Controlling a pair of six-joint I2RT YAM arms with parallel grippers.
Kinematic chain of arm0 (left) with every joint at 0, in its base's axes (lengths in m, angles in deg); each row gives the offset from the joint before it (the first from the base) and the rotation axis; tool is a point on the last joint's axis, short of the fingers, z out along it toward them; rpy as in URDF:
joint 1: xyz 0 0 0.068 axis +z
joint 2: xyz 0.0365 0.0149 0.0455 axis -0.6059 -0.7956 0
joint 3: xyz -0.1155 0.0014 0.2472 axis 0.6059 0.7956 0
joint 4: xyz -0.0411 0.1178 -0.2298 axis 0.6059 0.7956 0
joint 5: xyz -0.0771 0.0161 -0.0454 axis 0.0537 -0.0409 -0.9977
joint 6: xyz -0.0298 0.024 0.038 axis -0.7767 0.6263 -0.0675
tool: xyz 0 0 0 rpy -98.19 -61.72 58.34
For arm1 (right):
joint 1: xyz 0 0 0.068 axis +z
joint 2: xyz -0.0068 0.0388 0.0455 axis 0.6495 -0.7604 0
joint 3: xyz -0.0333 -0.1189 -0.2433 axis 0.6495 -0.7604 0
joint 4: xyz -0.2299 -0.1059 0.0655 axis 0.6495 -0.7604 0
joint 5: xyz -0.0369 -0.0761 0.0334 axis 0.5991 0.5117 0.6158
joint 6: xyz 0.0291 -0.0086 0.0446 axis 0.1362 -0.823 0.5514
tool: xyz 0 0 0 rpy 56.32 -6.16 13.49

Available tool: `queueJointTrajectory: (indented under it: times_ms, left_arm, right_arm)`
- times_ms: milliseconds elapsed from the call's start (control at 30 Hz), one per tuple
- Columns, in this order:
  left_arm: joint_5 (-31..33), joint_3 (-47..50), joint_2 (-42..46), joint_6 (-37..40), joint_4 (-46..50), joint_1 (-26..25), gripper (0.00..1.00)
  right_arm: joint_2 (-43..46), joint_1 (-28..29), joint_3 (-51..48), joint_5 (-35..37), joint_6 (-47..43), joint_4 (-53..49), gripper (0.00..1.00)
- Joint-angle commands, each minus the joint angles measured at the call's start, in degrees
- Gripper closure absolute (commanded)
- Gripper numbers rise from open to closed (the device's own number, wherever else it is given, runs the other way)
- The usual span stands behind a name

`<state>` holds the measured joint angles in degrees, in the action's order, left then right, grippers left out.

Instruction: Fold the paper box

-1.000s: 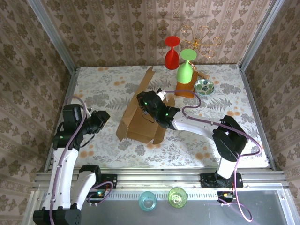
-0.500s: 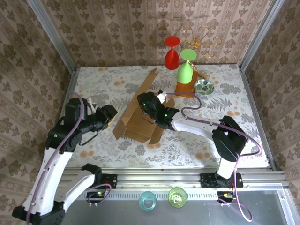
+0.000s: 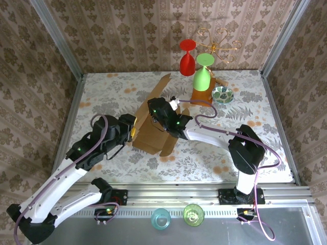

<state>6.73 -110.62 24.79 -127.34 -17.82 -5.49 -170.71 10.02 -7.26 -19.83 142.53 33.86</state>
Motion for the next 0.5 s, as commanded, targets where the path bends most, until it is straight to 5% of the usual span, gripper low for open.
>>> queueJointTrajectory:
  times_ms: [0,467]
  left_arm:
    - [6.0,-0.3,0.3,-5.5,-5.9,-0.9,0.5]
    - [7.5,2.6,0.2,-6.6,-8.1,-0.9,0.59]
  right_arm:
    - [-0.8,0.4,1.6,2.8,2.1,-1.6,1.0]
    - [-0.1,0.1,0.5,2.5,3.9,-1.7,1.0]
